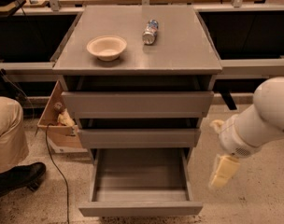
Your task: Close bottom drawer
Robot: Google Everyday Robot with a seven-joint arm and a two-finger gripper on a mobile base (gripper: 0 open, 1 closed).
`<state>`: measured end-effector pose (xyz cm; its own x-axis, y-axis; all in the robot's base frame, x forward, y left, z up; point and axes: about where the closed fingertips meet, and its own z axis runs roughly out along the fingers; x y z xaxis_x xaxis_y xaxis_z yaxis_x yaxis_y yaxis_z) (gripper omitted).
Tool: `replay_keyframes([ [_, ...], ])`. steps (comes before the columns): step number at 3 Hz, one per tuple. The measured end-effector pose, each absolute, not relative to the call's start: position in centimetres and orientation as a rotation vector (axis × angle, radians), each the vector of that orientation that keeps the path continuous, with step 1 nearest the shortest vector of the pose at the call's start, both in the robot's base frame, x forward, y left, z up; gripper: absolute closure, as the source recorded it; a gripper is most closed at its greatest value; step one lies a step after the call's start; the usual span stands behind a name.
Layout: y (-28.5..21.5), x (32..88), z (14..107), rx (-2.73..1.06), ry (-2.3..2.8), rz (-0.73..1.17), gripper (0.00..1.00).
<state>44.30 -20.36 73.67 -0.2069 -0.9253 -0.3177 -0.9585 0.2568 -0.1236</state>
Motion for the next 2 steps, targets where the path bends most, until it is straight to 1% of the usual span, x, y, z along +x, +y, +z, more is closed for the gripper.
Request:
replay_keyframes([
  [1,-19.06,43.91,67.11,-1.737,2.216,0.217,0.0],
  [2,-19.06,43.91,67.09,-1.737,2.217,0.217,0.0],
])
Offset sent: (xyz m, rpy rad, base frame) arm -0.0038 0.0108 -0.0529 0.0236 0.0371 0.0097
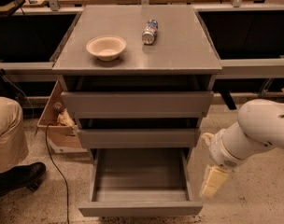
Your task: Close bottom drawer
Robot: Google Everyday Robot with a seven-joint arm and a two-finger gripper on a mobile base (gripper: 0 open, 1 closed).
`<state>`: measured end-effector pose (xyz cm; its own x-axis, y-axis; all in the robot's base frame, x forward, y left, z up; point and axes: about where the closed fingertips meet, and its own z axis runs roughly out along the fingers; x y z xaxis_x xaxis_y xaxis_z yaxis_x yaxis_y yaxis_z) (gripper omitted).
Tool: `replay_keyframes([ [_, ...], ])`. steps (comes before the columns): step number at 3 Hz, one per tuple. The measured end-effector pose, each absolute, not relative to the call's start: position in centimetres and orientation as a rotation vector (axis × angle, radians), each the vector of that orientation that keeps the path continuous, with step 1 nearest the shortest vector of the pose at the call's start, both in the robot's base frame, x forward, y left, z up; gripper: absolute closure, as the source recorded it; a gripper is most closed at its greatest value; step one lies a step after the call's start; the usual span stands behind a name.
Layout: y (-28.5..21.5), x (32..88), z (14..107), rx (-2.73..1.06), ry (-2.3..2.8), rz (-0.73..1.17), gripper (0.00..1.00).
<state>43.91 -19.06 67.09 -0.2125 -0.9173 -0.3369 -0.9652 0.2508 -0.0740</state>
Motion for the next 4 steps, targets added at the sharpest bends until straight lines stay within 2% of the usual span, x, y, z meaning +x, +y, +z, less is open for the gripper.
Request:
replay_keyframes([
  [1,-18.7,43.6,65.0,-1.748,2.245,0.217,0.0],
  [3,-19.0,45.1,52.6,-1.794,2.3,0.132,0.0],
  [4,-18.9,46.0,46.0,-1.785,2.265,0.183,0.0],
])
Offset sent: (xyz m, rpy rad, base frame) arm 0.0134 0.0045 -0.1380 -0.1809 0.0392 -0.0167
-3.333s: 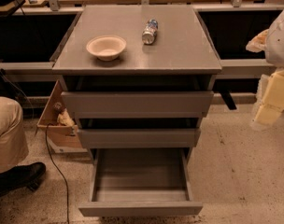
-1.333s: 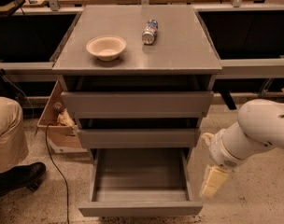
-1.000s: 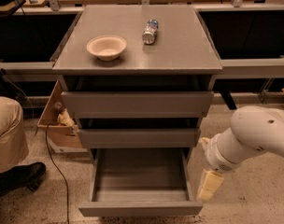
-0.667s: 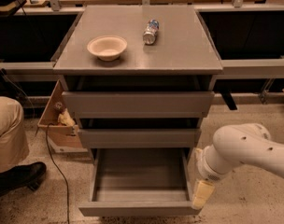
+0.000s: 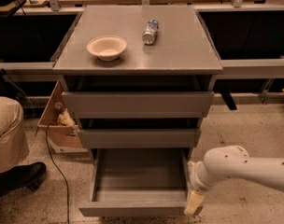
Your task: Close bottom drawer
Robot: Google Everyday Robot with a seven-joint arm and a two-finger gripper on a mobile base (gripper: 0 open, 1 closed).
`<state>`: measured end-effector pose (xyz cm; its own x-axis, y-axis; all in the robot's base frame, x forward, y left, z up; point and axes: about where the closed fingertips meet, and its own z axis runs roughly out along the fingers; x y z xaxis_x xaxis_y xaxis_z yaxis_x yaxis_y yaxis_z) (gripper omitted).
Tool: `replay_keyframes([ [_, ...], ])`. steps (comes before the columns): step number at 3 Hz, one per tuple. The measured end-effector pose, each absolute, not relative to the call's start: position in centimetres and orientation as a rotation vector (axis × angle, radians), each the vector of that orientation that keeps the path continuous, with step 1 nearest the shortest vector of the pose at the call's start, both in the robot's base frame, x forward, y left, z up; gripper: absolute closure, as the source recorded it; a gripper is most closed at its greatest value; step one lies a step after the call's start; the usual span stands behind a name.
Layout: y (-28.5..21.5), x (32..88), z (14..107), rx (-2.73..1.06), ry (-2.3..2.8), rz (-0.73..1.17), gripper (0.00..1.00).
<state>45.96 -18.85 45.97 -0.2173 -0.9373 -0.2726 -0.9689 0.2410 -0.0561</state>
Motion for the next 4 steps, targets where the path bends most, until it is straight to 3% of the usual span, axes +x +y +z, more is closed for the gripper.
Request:
replay_keyframes([
  [2,-14.5,48.5,32.4,-1.76,2.22,0.417,0.0],
  [4,-13.7,49.5,28.2,-1.708,2.234,0.438,0.0],
])
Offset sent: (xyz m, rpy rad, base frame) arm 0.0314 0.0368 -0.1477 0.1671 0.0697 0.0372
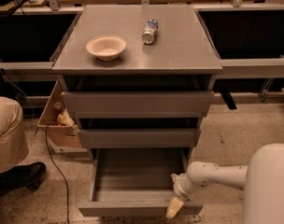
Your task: Close bottom drawer
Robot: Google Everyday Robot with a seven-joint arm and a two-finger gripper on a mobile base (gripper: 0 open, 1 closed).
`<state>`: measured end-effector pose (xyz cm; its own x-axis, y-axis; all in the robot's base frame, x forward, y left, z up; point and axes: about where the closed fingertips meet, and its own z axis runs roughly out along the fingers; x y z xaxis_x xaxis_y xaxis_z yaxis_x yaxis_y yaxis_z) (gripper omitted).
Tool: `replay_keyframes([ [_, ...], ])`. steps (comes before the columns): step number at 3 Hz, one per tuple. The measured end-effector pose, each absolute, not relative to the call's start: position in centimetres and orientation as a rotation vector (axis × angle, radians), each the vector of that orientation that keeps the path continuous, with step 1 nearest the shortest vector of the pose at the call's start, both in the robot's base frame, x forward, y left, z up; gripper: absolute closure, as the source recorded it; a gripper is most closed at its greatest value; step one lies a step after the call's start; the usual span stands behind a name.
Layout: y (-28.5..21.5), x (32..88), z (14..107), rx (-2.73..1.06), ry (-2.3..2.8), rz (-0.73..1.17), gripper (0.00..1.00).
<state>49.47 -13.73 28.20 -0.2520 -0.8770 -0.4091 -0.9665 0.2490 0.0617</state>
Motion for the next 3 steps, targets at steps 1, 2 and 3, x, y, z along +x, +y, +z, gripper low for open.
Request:
replay_keyframes([
  [1,-13.2,50.3,24.6,-1.654,2.256,0.469,0.0],
  [2,-12.7,51.3,21.6,-1.619,2.26,0.49,0.0],
  [3,-12.4,52.0,19.0,-1.585,2.268,0.504,0.0],
])
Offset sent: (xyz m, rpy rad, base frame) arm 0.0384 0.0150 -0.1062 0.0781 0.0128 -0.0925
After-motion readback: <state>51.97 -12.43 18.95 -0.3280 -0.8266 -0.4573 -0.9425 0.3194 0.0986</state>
